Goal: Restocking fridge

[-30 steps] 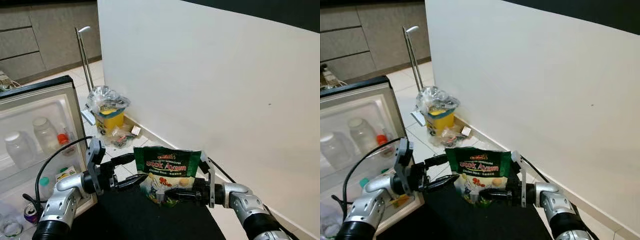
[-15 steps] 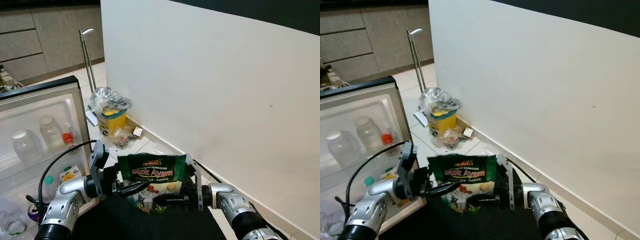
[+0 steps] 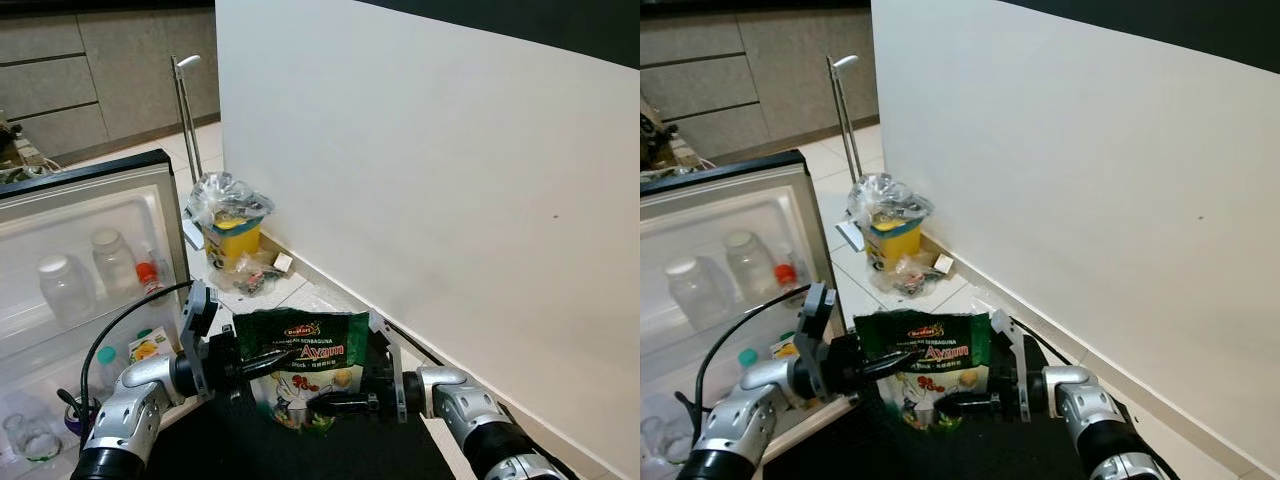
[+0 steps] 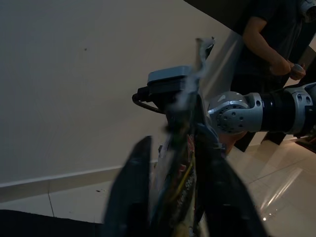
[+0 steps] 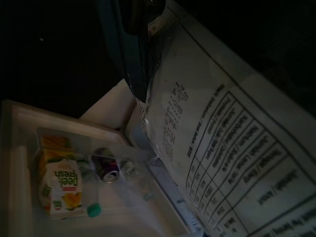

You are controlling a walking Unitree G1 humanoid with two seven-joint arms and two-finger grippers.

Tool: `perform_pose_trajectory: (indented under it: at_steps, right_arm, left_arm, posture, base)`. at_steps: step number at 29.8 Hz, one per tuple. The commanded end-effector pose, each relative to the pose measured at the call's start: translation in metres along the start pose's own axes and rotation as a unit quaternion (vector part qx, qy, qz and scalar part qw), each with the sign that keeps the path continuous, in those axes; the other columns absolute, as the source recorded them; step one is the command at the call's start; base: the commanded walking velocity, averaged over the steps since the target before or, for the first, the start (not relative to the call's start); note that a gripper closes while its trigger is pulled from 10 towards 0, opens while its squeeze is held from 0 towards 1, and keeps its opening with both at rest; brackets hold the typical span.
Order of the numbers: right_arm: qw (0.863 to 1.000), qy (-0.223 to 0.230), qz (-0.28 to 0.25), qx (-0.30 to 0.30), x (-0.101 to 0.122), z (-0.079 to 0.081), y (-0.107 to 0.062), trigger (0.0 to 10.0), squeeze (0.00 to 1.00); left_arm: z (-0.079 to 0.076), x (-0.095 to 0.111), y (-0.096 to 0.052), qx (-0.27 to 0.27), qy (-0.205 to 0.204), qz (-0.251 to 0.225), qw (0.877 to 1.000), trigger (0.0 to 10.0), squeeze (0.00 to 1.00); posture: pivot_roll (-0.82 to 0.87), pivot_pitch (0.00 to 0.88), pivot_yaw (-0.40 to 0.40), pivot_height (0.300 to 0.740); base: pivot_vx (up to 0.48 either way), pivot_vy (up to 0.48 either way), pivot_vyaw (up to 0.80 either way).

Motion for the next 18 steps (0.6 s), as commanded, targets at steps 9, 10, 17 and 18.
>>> perform_pose_trajectory:
  at_steps: [9, 10, 17, 18]
  right_arm:
    - [0.999, -0.028, -0.016, -0.017, 0.0133, -0.0018, -0.0086, 10.0, 0.00]
    - [0.999, -0.031, -0.017, -0.019, 0.0140, -0.0020, -0.0091, 10.0, 0.00]
    - [0.997, -0.051, -0.023, -0.046, 0.0164, -0.0053, -0.0131, 10.0, 0.00]
    - [0.997, -0.050, -0.025, -0.050, 0.0165, -0.0060, -0.0137, 10.0, 0.00]
  left_arm:
    - [-0.0052, -0.0002, 0.0040, -0.024, -0.009, -0.005, 1.000, 0.0, 0.00]
    - [-0.0053, -0.0001, 0.0039, -0.025, -0.009, -0.005, 1.000, 0.0, 0.00]
    - [-0.0049, -0.0004, 0.0039, -0.023, -0.009, -0.003, 1.000, 0.0, 0.00]
    - [-0.0048, -0.0003, 0.0039, -0.023, -0.008, -0.003, 1.000, 0.0, 0.00]
  posture:
    - [-0.10, 0.000, -0.090, 0.740]
    - [-0.10, 0.000, -0.090, 0.740]
    - [-0.10, 0.000, -0.090, 0.740]
    - [-0.10, 0.000, -0.090, 0.740]
  base:
    - [0.000, 0.000, 0.00]
    - [0.000, 0.000, 0.00]
    - [0.000, 0.000, 0.00]
    - [0.000, 0.000, 0.00]
Point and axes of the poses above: a point about 5 cm out from each wrist's last joint towards the gripper, its own y axis pointing out of the wrist towards the gripper, its own x axis along the axis of the wrist's last joint, z = x × y, the point moved 1 cm from there along y, pointing out of the wrist towards the gripper, and after that the axes turned 12 degrees about y, right-handed, at the moved point
